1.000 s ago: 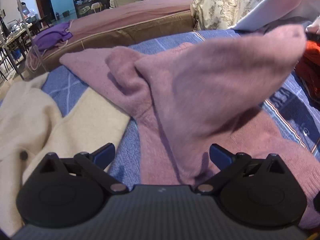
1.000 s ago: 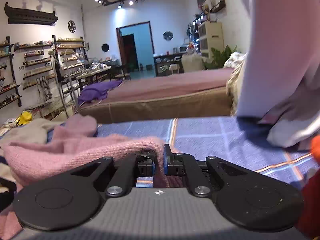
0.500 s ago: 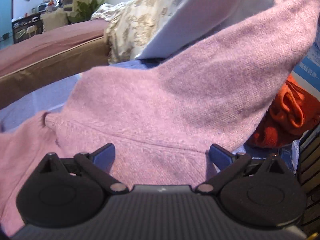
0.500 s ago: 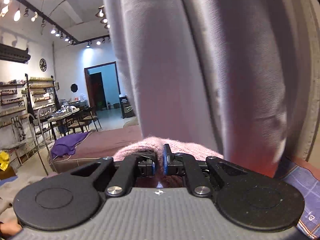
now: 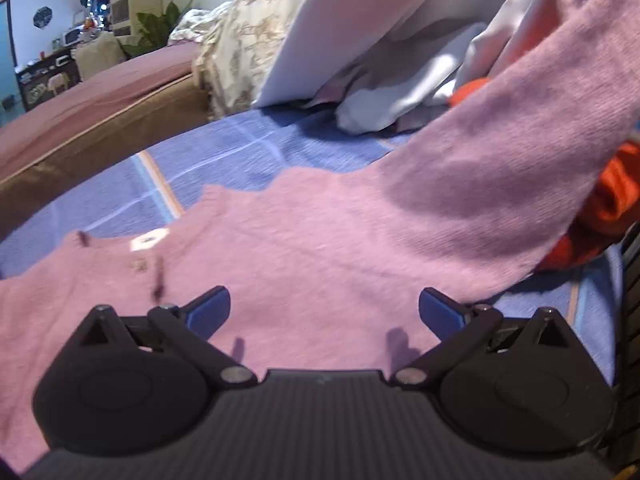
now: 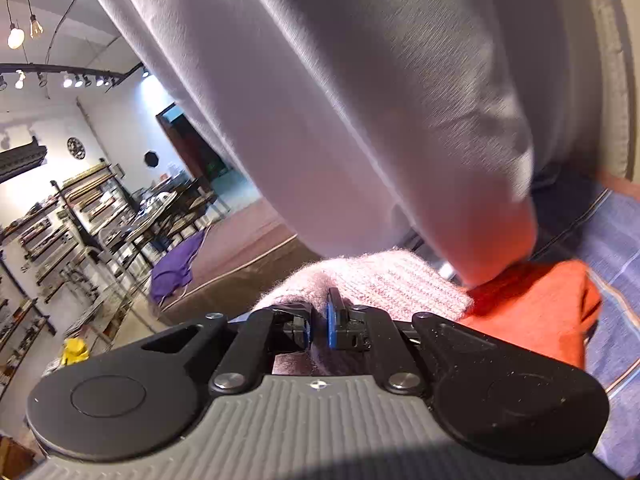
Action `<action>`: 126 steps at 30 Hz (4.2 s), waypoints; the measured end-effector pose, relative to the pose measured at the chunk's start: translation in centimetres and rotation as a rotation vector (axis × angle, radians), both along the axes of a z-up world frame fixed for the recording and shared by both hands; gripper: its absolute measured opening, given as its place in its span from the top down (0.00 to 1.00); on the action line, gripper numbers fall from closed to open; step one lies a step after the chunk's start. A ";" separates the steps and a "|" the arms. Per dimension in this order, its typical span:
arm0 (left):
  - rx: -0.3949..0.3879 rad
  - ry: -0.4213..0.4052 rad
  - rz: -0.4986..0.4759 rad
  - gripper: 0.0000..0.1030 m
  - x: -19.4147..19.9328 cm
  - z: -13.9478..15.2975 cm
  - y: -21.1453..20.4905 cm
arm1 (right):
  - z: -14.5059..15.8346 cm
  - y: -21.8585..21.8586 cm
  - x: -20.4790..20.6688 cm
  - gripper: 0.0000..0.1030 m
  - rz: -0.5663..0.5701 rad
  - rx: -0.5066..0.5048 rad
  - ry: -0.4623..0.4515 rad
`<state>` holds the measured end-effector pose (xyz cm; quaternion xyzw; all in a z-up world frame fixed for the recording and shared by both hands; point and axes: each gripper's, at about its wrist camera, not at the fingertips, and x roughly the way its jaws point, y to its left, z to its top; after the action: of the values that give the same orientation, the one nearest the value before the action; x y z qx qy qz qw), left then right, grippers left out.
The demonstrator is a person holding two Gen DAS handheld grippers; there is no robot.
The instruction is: Fold small clothes
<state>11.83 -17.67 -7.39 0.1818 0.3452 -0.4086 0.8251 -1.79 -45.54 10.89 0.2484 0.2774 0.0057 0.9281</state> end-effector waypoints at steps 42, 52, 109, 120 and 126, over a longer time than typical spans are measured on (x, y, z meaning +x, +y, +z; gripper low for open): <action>0.118 -0.052 0.271 0.00 0.0 3.9 22.1 | -24.2 29.9 23.4 0.78 0.487 0.535 0.332; 0.157 -0.086 0.300 0.00 1.5 2.3 21.9 | -21.9 25.8 18.2 0.15 0.398 0.362 0.190; 0.176 -0.055 0.284 0.02 7.1 2.0 18.3 | -16.3 20.7 1.5 0.21 0.355 -0.537 -0.014; 0.278 -0.067 0.337 0.00 9.4 -5.8 15.4 | -25.3 21.9 8.1 0.08 0.369 -0.498 0.251; 0.157 -0.051 0.349 0.00 8.5 -2.7 18.5 | -22.6 22.4 7.3 0.08 0.373 -0.482 0.231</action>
<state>20.31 0.82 -10.06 0.1932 0.3812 -0.2262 0.8753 5.49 -23.13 -11.74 -0.0347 0.4151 0.0813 0.9055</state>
